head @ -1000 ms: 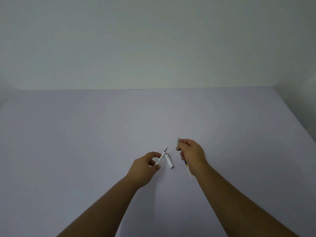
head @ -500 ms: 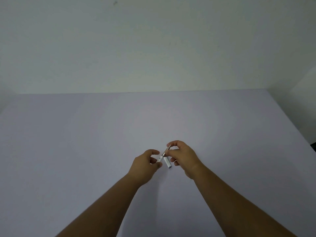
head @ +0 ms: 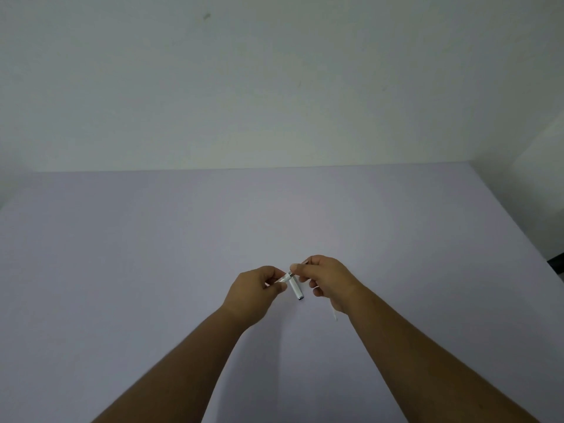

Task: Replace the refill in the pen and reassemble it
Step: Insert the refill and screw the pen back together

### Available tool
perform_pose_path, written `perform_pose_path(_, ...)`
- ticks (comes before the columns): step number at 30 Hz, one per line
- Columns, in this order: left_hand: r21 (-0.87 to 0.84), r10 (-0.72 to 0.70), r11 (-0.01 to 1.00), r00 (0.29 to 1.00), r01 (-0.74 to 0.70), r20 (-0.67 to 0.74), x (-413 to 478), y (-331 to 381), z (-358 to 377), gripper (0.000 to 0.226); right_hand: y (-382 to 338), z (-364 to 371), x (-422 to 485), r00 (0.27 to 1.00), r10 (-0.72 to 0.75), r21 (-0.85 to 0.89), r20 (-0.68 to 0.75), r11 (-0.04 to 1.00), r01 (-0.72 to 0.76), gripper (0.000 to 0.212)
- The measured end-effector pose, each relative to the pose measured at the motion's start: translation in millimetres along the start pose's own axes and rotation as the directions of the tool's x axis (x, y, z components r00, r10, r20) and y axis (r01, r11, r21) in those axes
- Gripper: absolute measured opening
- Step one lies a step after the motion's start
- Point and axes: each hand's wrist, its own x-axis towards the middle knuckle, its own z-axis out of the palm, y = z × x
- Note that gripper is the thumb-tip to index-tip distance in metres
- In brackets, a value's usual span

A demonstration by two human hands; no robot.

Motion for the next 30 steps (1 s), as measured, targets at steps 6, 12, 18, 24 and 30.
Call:
perform_pose_path(6, 0.063, 0.039, 0.997, 0.999, -0.037, -0.023, -2.1, 5.0, -6.4, 0.007, -8.4, -0.5, -1.7, 0.996, -0.072, -0.187, -0.042, 0.98, 0.063, 0.03)
perform_pose_path(12, 0.079, 0.055, 0.995, 0.998, -0.054, -0.014, 0.7, 8.4, -13.0, 0.005, -17.1, -4.2, -6.0, 0.993, -0.118, -0.118, 0.011, 0.986, 0.119, 0.01)
perform_pose_path(18, 0.069, 0.077, 0.995, 0.997, -0.077, -0.001, 2.9, 11.7, -13.0, 0.012, -17.9, -7.1, -4.8, 0.996, -0.093, -0.195, -0.014, 0.977, 0.088, 0.03)
perform_pose_path(24, 0.055, 0.082, 0.995, 0.997, -0.082, 0.005, 5.4, 12.8, -14.0, 0.009, -15.5, -12.9, -2.5, 0.995, -0.1, -0.147, 0.017, 0.984, 0.101, 0.027)
perform_pose_path(30, 0.095, 0.086, 0.992, 0.996, -0.087, 0.008, 7.0, 14.4, -14.2, 0.008, -14.5, -13.6, -1.3, 0.987, -0.151, -0.114, 0.057, 0.981, 0.157, 0.01)
